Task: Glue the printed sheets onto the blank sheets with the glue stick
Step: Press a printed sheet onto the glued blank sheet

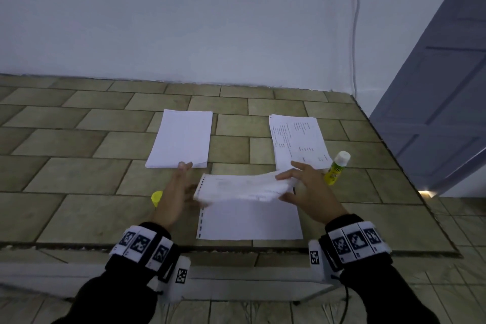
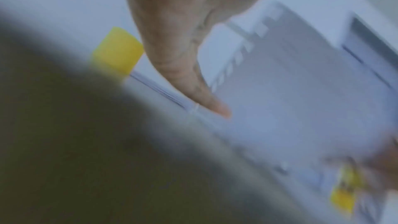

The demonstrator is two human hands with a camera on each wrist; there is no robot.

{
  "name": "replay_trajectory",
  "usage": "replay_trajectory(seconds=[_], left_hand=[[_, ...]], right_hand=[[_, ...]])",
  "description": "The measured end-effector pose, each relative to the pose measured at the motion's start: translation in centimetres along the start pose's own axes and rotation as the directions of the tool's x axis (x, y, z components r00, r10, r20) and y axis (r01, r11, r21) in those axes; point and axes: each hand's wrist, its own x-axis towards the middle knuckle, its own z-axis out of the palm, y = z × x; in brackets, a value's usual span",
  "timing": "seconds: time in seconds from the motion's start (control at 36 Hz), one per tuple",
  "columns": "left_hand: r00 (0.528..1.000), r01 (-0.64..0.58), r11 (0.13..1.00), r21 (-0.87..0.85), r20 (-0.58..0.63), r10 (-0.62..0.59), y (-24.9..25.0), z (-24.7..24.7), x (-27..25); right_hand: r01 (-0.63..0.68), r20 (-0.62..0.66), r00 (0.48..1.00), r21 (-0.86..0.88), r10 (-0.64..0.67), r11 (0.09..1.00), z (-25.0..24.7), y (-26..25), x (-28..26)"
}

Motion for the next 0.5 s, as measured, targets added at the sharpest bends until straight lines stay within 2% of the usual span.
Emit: replay_trajectory(seconds=[0.06,0.17,0.25,0.31,0.39,0.5], left_hand=[[0.995,0.049,0.992,0.118,0.078,-0.059,-0.1,0.0,0.0],[0.987,-0.055,0.935,0.351,0.161,-0.002,-1.0,-0.6,0.4],[0.979,-0.113,0.912,0.395,0.199,0.035,-0.9,-0.7,0.1],[0.98,-0.118,0.916,0.383,0.194,0.046,-1.1,-1.2,0.3],[0.982,-0.131,0.918,0.374,0.174,0.069,-0.7,-1.1,0.2],[0.981,-0.156,0.894,0.42,0.17,0.091,-0.5,-0.9,0.2]], right_hand=[[0.024,0.01,1.0,-0.014,-0.024,1.0,0.2,0.1,-0.7],[0.045,0.022,0.999,0.059,-0.047,0.997,0.5,0.9,-1.3],[-0.046,0.056,0.998,0.253,0.033,0.966,0.0,1.1,-1.9],[-0.059,0.051,0.998,0.37,0.043,0.927,-0.3,1.1,-2.1],[-0.102,0.065,0.994,0.372,0.084,0.922,-0.7,1.7,-2.0],[-0.304,0.161,0.953,0.503,0.258,0.809,-1.0,1.2,-1.9]])
